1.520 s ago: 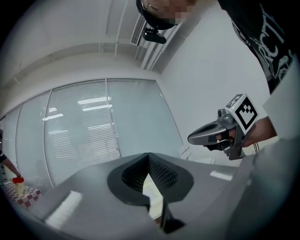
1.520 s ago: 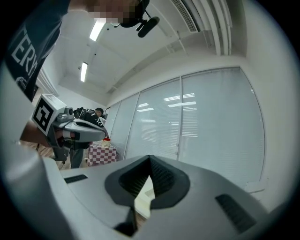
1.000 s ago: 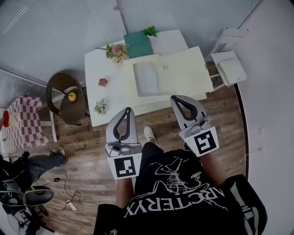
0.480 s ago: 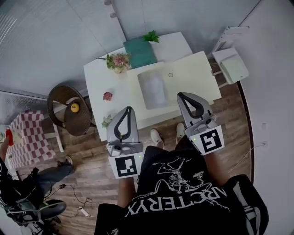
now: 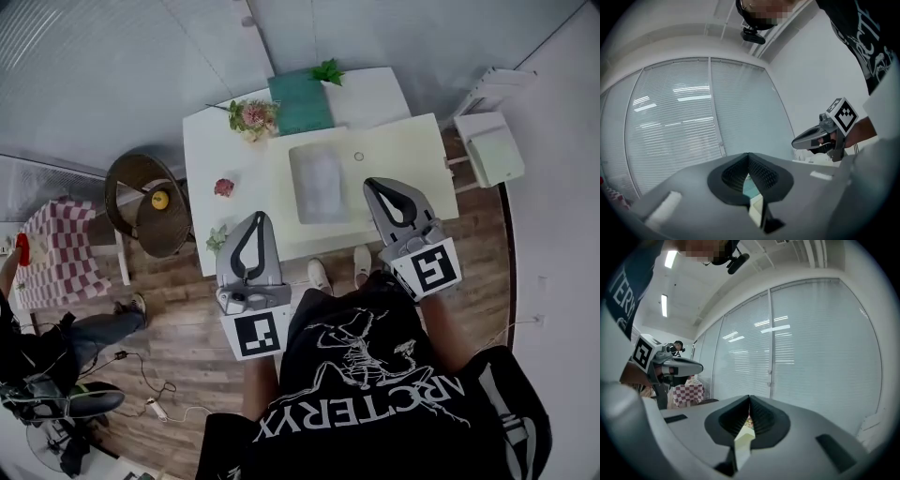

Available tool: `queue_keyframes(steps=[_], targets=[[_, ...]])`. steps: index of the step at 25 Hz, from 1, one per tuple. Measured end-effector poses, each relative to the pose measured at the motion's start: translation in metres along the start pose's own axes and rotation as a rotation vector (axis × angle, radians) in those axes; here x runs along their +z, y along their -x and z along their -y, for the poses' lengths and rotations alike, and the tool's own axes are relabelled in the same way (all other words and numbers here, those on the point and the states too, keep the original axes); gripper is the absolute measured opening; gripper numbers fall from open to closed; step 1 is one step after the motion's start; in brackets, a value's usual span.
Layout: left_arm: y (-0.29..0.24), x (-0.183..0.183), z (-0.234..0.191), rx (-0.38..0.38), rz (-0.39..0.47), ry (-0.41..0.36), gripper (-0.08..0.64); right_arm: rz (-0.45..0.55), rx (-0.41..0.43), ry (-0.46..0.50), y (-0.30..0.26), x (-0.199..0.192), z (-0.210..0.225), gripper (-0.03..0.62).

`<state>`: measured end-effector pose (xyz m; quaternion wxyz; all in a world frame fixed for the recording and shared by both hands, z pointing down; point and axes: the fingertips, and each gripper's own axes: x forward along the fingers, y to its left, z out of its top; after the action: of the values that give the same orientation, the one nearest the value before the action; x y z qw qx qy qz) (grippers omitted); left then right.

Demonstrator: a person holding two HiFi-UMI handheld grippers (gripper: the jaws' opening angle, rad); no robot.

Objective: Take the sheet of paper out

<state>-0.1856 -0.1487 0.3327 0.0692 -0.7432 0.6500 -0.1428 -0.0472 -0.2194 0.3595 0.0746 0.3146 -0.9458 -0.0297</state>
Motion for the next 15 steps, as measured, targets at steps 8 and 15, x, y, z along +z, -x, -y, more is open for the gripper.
queue_keyframes(steps=[8,15], targets=[[-0.003,-0.001,0.012,0.026,-0.033,-0.003,0.012,-0.149,0.101,-0.519,-0.032,-0.117,0.03,0.015],[0.015,-0.003,0.008,0.079,-0.088,-0.023,0.012,-0.288,0.163,-1.188,-0.075,-0.278,0.039,0.357]])
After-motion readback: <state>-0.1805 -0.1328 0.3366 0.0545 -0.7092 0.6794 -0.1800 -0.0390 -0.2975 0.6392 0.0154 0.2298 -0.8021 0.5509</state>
